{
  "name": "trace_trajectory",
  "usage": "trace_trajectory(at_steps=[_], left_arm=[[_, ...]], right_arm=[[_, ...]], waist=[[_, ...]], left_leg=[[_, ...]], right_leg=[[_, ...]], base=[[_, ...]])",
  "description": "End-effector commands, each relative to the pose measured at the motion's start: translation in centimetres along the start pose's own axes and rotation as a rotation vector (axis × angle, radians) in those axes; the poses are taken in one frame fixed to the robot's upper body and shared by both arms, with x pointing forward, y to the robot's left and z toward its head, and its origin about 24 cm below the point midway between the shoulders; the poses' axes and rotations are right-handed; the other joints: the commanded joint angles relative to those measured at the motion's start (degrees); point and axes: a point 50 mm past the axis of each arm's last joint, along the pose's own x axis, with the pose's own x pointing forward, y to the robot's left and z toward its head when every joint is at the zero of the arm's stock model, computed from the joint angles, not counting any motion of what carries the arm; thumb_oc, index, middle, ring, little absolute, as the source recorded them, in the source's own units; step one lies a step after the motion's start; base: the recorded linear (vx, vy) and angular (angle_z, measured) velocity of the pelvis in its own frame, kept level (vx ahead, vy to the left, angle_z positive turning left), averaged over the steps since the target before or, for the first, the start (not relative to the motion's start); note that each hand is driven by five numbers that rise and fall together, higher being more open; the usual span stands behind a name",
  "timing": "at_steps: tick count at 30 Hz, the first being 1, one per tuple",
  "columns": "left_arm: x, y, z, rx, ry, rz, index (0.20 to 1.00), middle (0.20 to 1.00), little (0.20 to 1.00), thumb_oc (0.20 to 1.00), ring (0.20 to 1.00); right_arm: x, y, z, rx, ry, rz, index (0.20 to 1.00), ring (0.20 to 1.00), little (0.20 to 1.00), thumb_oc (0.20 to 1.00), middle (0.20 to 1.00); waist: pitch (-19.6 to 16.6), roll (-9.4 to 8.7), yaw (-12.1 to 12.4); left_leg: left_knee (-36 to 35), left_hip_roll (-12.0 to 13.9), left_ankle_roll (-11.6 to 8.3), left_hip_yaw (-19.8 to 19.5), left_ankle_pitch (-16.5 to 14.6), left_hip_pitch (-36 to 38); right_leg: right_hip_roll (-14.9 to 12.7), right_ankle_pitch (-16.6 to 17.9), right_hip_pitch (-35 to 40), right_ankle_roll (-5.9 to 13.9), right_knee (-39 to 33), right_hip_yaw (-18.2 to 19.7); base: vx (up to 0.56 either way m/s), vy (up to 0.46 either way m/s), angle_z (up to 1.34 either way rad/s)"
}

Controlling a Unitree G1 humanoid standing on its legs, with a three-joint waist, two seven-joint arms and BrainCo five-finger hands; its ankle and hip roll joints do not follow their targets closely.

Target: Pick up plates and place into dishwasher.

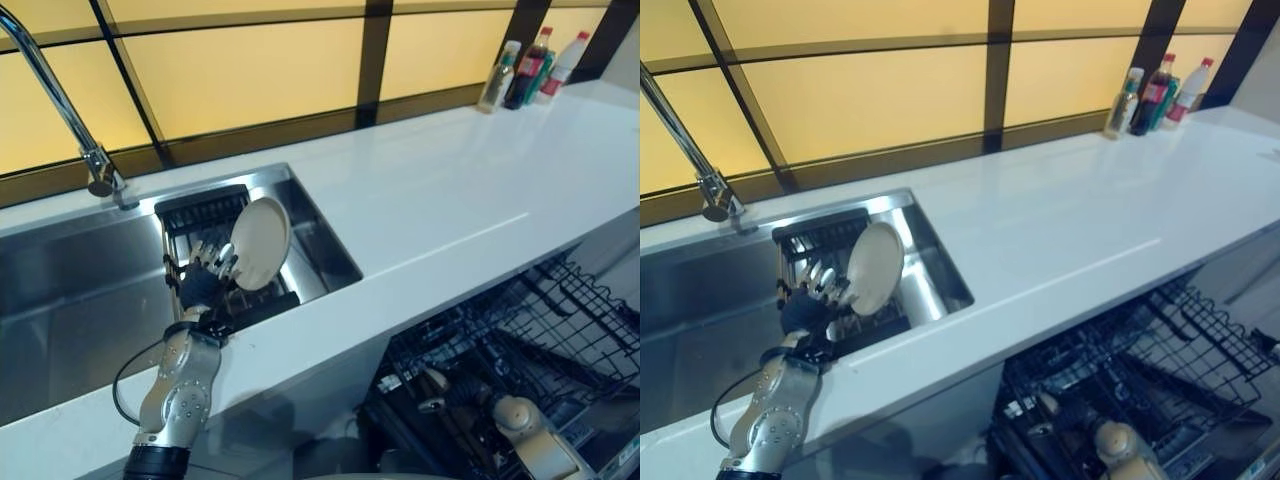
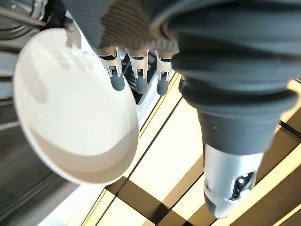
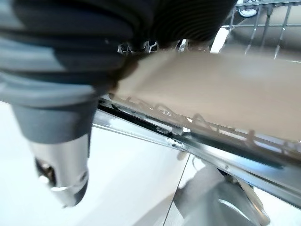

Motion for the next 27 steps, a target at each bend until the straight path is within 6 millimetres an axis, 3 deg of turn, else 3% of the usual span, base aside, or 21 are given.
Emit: trace_trajectory(at_steps=[1, 16, 23, 27], left_arm=[[-0.3, 1.6, 1.3, 0.065, -0.073, 0.027, 1.000, 1.000, 1.000, 1.000, 1.000], [-0.7, 2.6, 1.3, 0.041, -0.089, 0.056, 1.000, 1.000, 1.000, 1.000, 1.000], [-0.5, 2.7, 1.4, 0.020, -0.105, 0.060, 1.000, 1.000, 1.000, 1.000, 1.000], [-0.4, 2.9, 1.5, 0.009, -0.116, 0.067, 1.000, 1.000, 1.000, 1.000, 1.000]], right_arm=[[0.1, 6.3, 1.2, 0.106, -0.100, 0.311, 1.000, 1.000, 1.000, 1.000, 1.000], [0.0, 4.7, 0.8, 0.088, -0.101, 0.222, 1.000, 1.000, 1.000, 1.000, 1.000], [0.1, 3.0, 1.0, 0.106, -0.127, 0.086, 1.000, 1.000, 1.000, 1.000, 1.000], [-0.3, 0.7, 1.5, 0.116, -0.180, -0.080, 1.000, 1.000, 1.000, 1.000, 1.000]], waist=[[0.07, -2.25, -0.20], [-1.09, -2.23, -0.69], [-1.92, -2.02, -0.78], [-2.73, -1.91, -1.29]], left_leg=[[7.15, -1.63, 3.70, -1.99, -4.53, -3.32], [5.39, -2.45, 4.35, -1.90, -4.57, -1.83], [4.53, -2.50, 4.27, -1.87, -4.27, -1.65], [4.00, -2.52, 4.26, -1.59, -4.25, -1.35]], right_leg=[[-1.62, -1.47, 2.71, 5.56, -4.18, -0.71], [-2.18, -1.39, 2.73, 5.37, -3.35, -1.24], [-1.91, -1.50, 2.93, 4.94, -3.64, -1.54], [-1.65, -1.55, 2.75, 4.73, -3.62, -1.40]], base=[[-0.03, 0.084, 0.01], [-0.04, 0.059, 0.02], [-0.06, 0.030, 0.01], [-0.06, 0.024, 0.00]])
